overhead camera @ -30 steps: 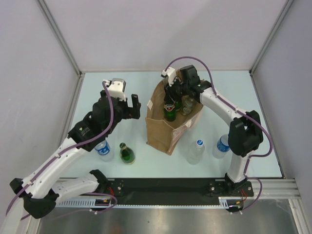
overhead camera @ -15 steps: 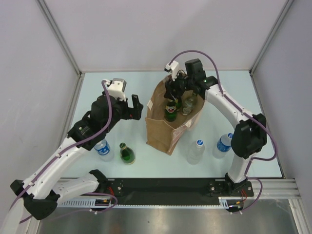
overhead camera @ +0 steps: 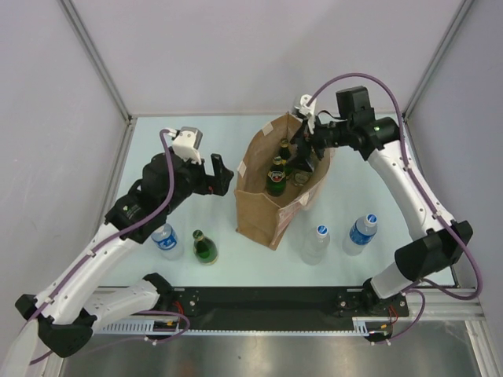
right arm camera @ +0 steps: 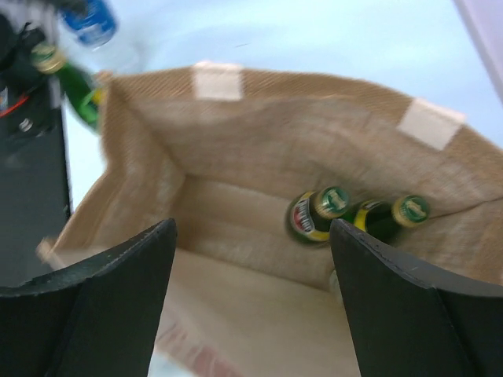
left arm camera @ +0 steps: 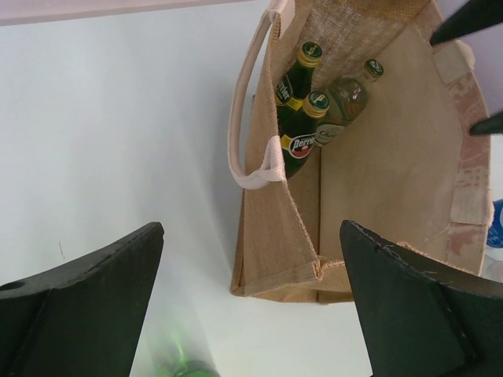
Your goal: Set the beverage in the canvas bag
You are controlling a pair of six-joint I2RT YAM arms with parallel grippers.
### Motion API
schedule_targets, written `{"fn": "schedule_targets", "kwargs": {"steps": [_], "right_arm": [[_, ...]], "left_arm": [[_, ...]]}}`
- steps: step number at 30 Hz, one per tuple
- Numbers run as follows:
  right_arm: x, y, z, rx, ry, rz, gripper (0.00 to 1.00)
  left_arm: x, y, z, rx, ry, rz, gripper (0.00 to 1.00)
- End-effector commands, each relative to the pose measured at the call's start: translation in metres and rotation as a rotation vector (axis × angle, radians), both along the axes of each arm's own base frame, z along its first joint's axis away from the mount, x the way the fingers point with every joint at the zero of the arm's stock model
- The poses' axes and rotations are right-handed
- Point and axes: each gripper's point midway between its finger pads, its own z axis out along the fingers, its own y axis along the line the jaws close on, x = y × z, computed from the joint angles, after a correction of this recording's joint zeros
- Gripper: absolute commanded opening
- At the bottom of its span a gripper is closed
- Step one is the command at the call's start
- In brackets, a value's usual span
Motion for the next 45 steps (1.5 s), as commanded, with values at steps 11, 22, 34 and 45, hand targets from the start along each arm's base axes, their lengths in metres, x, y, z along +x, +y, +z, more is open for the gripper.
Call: {"fn": "schedule_targets", "kwargs": {"steps": [11,22,34,45], "right_arm": [[-0.152,-0.048,-0.015,0.016,-0.034,0.381,0.86],[-0.188,-0.069,-0.059,-0.083,0.047,0.36,0.81],[-0.18,-0.079,-0.101,-0.17,0.106,0.315,0.76],[-0.174,-0.081,-0.122,-0.21,0.144,0.307,0.66]], "left_arm": [[-0.01,0.0,0.017,-0.067,-0.042,-0.03,1.0],[-0.018,0.003,0.016,-0.091,-0.041,-0.034,1.0],[-0.024,0.006,0.015,-0.117,-0.036,-0.03,1.0],[-0.026,0.011,0.013,-0.121,-0.036,-0.014,1.0]]}}
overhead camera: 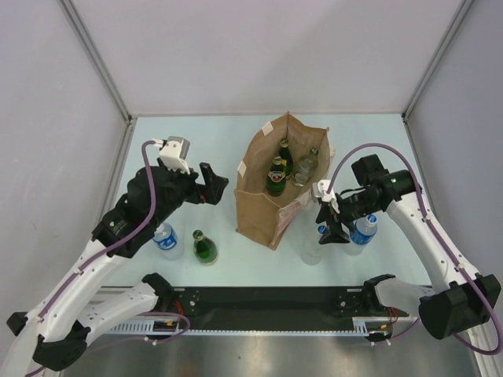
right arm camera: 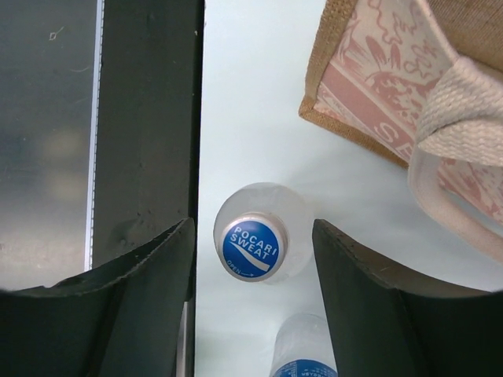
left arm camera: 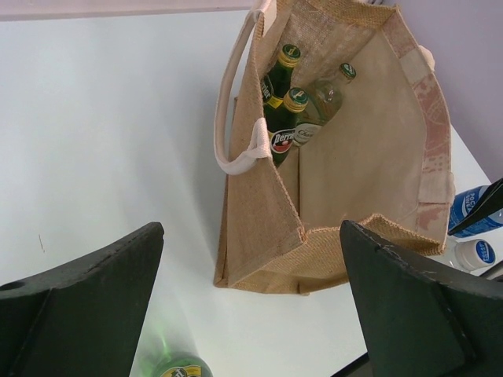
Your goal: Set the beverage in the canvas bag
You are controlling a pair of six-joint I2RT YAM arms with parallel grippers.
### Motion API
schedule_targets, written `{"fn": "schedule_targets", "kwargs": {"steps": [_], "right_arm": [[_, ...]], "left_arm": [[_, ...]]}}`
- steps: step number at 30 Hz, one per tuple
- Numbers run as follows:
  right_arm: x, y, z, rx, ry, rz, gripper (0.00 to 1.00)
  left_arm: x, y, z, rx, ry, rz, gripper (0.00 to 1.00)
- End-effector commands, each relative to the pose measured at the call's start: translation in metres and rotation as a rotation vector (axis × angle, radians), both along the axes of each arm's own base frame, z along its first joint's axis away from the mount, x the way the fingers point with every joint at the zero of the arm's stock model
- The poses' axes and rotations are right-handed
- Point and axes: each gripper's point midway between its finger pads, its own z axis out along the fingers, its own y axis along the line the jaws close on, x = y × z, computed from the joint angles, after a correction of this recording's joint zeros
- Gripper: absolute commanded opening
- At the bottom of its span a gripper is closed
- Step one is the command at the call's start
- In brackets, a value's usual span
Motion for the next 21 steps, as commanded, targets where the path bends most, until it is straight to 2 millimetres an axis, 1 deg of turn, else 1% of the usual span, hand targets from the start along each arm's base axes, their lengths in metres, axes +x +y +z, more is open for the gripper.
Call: {"fn": "schedule_targets", "kwargs": {"steps": [1,4,5,7,8,9,10,11,14,15,18,19,21], "right_arm": [[0.003,0.001,-0.005,-0.011,-0.012,0.01,0.65],[0.001,0.001,-0.008,-0.019,-0.011,0.023,0.59],[0.0,0.001,-0.008,-0.024,-0.013,0.028,0.55],[-0.003,0.001,-0.008,-0.023,-0.022,0.042,0.5],[-0.003,0.002,-0.007,-0.021,-0.027,0.046,0.41],[-0.004,0.003,-0.002,-0.013,-0.034,0.051,0.36],[-0.004,0.004,0.0,-0.006,-0.04,0.053,0.24],[-0.004,0.004,0.004,0.002,-0.05,0.053,0.18],[-0.005,0.009,0.027,0.049,-0.091,0.071,0.0],[-0.006,0.012,0.044,0.078,-0.115,0.076,0.0],[-0.006,0.018,0.076,0.141,-0.143,0.069,0.0],[-0.003,0.021,0.096,0.167,-0.178,0.064,0.0],[-0.004,0.026,0.121,0.214,-0.183,0.053,0.0]], "left_arm": [[0.0,0.001,0.007,-0.037,-0.014,0.011,1.0],[0.0,0.002,0.006,-0.036,-0.013,0.012,1.0],[0.0,0.001,0.005,-0.033,-0.011,0.014,1.0],[0.0,0.002,0.004,-0.032,-0.01,0.015,1.0],[0.0,0.002,0.005,-0.032,-0.012,0.013,1.0],[0.0,0.002,0.004,-0.031,-0.011,0.016,1.0],[0.001,0.002,0.004,-0.031,-0.013,0.016,1.0],[0.001,0.002,0.003,-0.03,-0.01,0.016,1.0],[0.001,0.003,0.005,-0.026,-0.015,0.018,1.0],[0.001,0.003,0.005,-0.024,-0.015,0.017,1.0],[0.003,0.004,0.01,-0.018,-0.03,0.023,1.0],[0.003,0.004,0.01,-0.013,-0.033,0.022,1.0],[0.004,0.005,0.013,-0.007,-0.042,0.024,1.0]]}}
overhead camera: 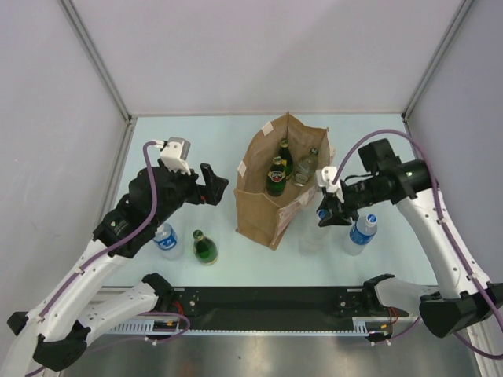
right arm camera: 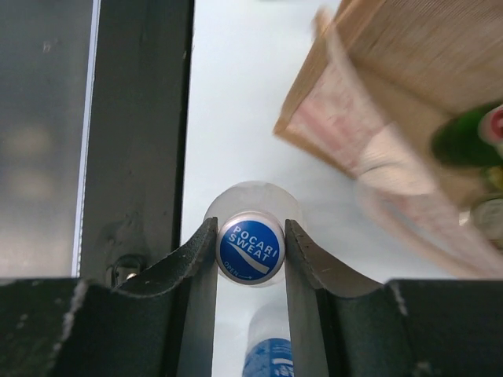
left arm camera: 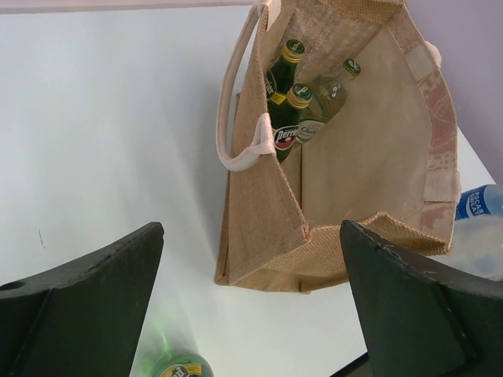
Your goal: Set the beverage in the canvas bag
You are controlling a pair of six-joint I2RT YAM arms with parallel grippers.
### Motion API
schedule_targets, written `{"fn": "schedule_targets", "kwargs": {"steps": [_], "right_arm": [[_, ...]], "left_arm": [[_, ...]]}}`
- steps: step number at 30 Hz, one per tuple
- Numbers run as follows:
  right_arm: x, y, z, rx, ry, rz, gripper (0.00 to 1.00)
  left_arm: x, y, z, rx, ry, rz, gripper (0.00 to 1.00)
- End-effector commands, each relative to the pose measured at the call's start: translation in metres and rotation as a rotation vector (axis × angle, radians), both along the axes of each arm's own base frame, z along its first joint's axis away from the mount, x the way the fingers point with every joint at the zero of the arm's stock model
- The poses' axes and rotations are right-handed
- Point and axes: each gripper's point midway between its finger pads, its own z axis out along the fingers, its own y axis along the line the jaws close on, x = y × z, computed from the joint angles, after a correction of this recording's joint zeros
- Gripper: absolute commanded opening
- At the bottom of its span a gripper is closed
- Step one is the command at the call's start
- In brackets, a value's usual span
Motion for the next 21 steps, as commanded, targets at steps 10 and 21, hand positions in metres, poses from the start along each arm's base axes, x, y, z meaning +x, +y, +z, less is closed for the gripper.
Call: {"fn": "schedule_targets", "kwargs": {"steps": [10,21], "right_arm": [[0.002,0.049,0.236,0.512,-0.141,-0.01,0.0],[0.107,0.045,0.301,0.653,-0.247,-0.272,0.0]], "left_arm": [[0.011,0.004,0.033,0.024,-0.094,0.017,1.0],[0.009,0.006,0.031,0.016,-0.092,0.022,1.0]]}}
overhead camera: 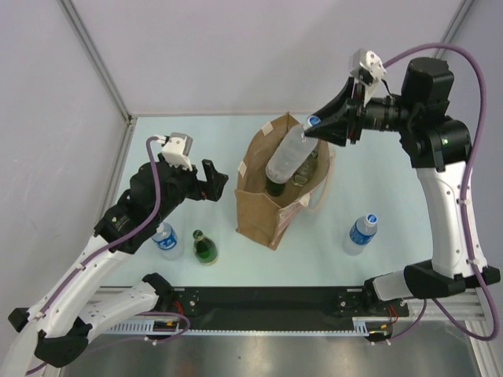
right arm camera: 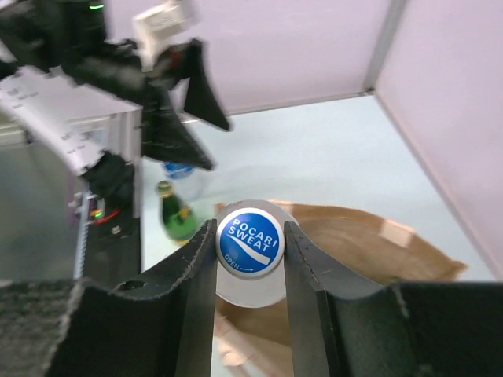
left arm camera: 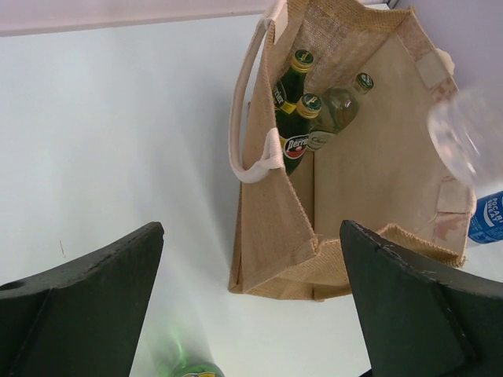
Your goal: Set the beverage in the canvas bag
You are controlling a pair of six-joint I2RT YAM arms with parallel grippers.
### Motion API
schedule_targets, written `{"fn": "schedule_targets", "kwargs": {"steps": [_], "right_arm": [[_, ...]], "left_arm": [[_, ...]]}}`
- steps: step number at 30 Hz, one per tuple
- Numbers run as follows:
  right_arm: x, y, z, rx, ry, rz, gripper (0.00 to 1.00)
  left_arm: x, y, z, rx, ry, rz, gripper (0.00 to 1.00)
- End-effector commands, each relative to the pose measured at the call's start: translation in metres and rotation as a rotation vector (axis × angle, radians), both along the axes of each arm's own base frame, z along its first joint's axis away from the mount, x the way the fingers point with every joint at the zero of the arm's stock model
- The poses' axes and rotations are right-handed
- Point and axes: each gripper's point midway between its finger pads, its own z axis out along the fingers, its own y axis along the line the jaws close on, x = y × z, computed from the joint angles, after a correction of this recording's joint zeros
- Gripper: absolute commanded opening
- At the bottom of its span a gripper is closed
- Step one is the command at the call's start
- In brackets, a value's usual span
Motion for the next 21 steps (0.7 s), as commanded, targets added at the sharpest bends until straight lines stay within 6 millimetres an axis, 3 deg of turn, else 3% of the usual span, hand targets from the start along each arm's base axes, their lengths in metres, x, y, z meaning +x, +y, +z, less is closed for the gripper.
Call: {"fn": "schedule_targets", "kwargs": {"steps": [1,8,14,21], "right_arm": [[0.053,-0.006,0.03,0.046,-0.125,-0.123,0.0],[0.105,-0.018,-0.046,-0.112,-0.049,-0.255,0.0],[0.124,-0.019,-0.113,-0.215,0.027,-0.274,0.0],[0.145,-0.009,-0.166,-0.277,0.072,-0.303,0.0]], "left_arm": [[0.0,0.006,0.022,-0.032,-0.062,0.018,1.0],[-0.006,0.014,0.015,-0.042,-0.048,0.043,1.0],[-0.005,0.014,0.009,-0.034,-0.039,0.047,1.0],[-0.002,0.012,0.003,-0.026,-0.02,0.047,1.0]]}}
